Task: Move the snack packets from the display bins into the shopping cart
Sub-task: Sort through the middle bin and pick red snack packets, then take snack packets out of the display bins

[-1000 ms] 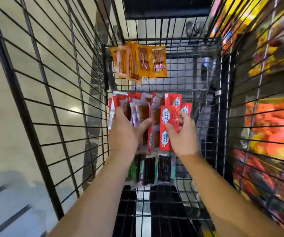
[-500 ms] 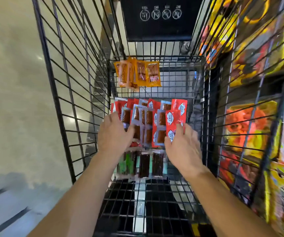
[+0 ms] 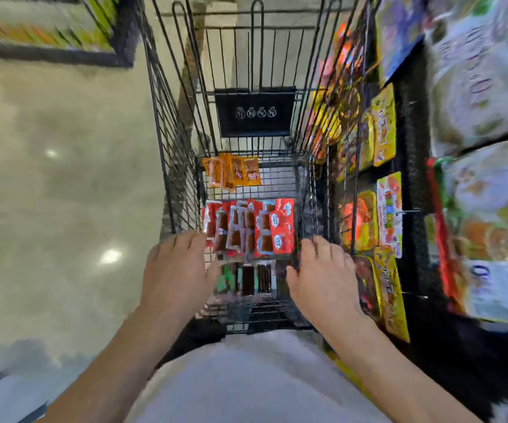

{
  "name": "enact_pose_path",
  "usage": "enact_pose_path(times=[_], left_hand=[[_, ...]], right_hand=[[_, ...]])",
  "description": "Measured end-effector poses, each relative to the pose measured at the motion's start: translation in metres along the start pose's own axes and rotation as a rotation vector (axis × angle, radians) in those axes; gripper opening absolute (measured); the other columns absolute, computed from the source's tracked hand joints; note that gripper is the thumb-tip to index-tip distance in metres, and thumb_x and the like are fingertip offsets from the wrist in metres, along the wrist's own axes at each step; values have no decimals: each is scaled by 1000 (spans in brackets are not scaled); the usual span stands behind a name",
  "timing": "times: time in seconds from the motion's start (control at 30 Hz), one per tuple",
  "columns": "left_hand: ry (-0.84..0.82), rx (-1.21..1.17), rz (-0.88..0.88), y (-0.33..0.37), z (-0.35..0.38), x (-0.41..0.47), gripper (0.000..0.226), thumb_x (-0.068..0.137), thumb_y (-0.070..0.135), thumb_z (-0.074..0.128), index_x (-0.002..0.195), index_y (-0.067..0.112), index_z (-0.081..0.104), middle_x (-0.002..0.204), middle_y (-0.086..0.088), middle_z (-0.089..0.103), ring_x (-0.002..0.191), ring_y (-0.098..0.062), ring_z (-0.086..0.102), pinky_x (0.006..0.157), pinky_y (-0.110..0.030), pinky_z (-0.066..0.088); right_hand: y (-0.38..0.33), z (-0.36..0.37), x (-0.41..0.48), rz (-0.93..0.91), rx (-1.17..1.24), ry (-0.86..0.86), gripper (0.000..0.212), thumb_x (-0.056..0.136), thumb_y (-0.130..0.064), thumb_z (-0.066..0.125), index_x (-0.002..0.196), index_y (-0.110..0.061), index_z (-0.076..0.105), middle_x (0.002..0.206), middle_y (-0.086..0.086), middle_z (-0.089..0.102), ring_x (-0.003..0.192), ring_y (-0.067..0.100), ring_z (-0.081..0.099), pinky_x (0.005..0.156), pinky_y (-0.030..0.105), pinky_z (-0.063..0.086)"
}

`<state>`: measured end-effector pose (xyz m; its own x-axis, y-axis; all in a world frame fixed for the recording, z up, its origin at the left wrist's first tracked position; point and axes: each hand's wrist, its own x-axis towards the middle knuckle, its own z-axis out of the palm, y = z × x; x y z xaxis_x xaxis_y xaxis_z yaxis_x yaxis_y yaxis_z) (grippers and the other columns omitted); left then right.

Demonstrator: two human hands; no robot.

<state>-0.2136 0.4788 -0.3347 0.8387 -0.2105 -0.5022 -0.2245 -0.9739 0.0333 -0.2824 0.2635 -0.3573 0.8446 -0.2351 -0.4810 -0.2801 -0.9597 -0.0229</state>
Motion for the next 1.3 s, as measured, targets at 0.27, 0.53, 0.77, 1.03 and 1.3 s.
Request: enact_pose_path(times=[0.27, 0.53, 0.77, 1.03, 1.3], left_hand=[[149, 96, 188, -38, -46, -70, 57, 105, 53, 45, 153, 22, 47, 163, -1, 45, 148, -26, 42, 123, -45, 34], [296, 137, 457, -32, -70, -119, 60, 106, 56, 43, 157, 26, 42, 165, 2, 41, 153, -21, 35, 127, -43, 28], [398, 240, 738, 38, -74, -154, 60, 104, 60, 42, 154, 26, 45, 163, 4, 42, 151, -21, 38, 125, -42, 33], [360, 272, 1053, 165, -36, -251, 57, 92, 40, 76, 135, 4, 67, 142, -17, 64, 130, -40, 60, 108, -52, 48], [292, 285, 1381, 278, 37, -369, 37, 85, 28, 81, 112, 4, 75, 112, -18, 74, 103, -44, 70, 90, -53, 58]], right_hand=[[-46, -37, -117, 136, 16, 166, 63, 102, -52, 47, 152, -14, 42, 157, 11, 44, 139, 33, 45, 116, 47, 35], [-68, -31, -225, 405, 96, 270, 65, 97, -50, 57, 149, -12, 51, 151, 11, 53, 136, 31, 51, 113, 46, 41], [-28, -19, -307, 704, 192, 388, 62, 87, -43, 75, 136, -7, 64, 137, 16, 64, 120, 38, 63, 101, 48, 51], [54, 26, -439, 1045, 312, 502, 60, 74, -35, 87, 121, -2, 69, 118, 21, 69, 102, 44, 67, 88, 53, 56], [117, 87, -574, 1275, 356, 498, 63, 77, -43, 84, 127, -8, 68, 123, 14, 68, 102, 39, 66, 86, 48, 56]])
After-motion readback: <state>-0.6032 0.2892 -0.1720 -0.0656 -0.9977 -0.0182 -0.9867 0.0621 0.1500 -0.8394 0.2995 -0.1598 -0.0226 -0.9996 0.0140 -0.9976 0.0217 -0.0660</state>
